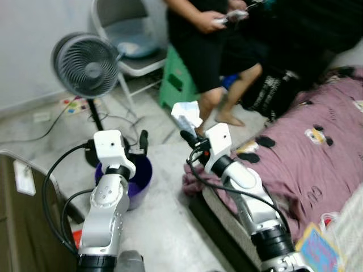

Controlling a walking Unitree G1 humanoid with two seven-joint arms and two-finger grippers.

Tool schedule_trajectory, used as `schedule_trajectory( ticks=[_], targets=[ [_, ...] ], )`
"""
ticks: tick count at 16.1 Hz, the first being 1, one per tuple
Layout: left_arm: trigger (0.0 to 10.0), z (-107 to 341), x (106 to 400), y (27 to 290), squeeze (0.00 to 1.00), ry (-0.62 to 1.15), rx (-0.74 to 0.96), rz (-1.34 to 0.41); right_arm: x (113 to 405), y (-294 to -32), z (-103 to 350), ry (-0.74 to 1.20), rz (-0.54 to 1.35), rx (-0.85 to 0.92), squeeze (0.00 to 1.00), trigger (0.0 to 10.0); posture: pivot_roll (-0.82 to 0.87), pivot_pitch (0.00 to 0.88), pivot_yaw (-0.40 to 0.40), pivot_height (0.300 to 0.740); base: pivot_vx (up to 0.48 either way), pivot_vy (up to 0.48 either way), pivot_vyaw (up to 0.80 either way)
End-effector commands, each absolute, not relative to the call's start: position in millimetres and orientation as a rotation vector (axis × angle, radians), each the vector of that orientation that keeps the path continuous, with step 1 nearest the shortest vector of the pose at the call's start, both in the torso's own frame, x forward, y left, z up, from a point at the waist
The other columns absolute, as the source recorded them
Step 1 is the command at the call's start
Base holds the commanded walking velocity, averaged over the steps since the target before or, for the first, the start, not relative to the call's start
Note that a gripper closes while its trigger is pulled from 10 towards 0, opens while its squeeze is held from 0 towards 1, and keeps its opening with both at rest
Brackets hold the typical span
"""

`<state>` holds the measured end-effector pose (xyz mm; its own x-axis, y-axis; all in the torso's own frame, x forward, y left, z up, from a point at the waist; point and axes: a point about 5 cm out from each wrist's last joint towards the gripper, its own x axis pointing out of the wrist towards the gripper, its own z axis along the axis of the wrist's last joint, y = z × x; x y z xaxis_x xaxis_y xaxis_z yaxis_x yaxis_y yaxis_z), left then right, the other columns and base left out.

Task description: Clean up the room

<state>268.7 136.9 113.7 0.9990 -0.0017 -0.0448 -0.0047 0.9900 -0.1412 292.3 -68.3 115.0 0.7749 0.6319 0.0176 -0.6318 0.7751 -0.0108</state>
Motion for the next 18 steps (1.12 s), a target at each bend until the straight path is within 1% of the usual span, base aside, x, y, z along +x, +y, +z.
schedule_trajectory(
  ticks=[1,4,6,7,8,9,10,12,15,18],
  targets=[
    [10.0,119,269,136,0.00,0.022,-0.153,0.019,294,-67,121,-0.034,0.708,-0.008,0.00,10.0,0.10,0.000,-0.145,0.740,0.000,0.000,0.00],
    [10.0,118,265,139,0.00,0.020,-0.171,0.066,296,-63,122,-0.030,0.742,-0.017,0.00,10.0,0.12,0.000,-0.176,0.740,0.000,0.000,0.00],
    [10.0,117,266,139,0.00,0.021,-0.173,0.070,296,-62,125,-0.045,0.731,-0.017,0.00,10.0,0.12,0.000,-0.175,0.740,0.000,0.000,0.00],
    [10.0,118,270,137,0.00,0.022,-0.175,0.057,296,-64,126,-0.058,0.704,-0.015,0.00,10.0,0.09,0.000,-0.145,0.740,0.000,0.000,0.00],
    [10.0,119,278,128,0.00,0.026,-0.171,-0.009,294,-72,126,-0.069,0.637,-0.007,0.00,10.0,0.04,0.000,-0.096,0.740,0.000,0.000,0.00],
    [10.0,120,282,123,0.00,0.029,-0.168,-0.041,293,-77,126,-0.071,0.611,-0.006,0.00,10.0,0.02,0.000,-0.074,0.740,0.000,0.000,0.00],
    [10.0,121,287,115,0.00,0.035,-0.162,-0.090,291,-86,124,-0.071,0.553,-0.002,0.00,10.0,-0.02,0.000,-0.034,0.740,0.000,0.000,0.00],
    [10.0,120,289,109,0.00,0.049,-0.156,-0.137,288,-95,124,-0.078,0.496,0.001,0.00,10.0,-0.07,0.000,0.009,0.740,0.000,0.000,0.00],
    [10.0,119,295,102,0.00,0.059,-0.145,-0.196,284,-101,123,-0.085,0.433,0.002,0.00,10.0,-0.09,0.000,0.043,0.740,0.000,0.000,0.00],
    [10.0,121,297,105,0.00,0.051,-0.142,-0.205,285,-97,125,-0.089,0.450,0.001,0.00,10.0,-0.07,0.000,0.024,0.740,0.000,0.000,0.79]
  ],
)
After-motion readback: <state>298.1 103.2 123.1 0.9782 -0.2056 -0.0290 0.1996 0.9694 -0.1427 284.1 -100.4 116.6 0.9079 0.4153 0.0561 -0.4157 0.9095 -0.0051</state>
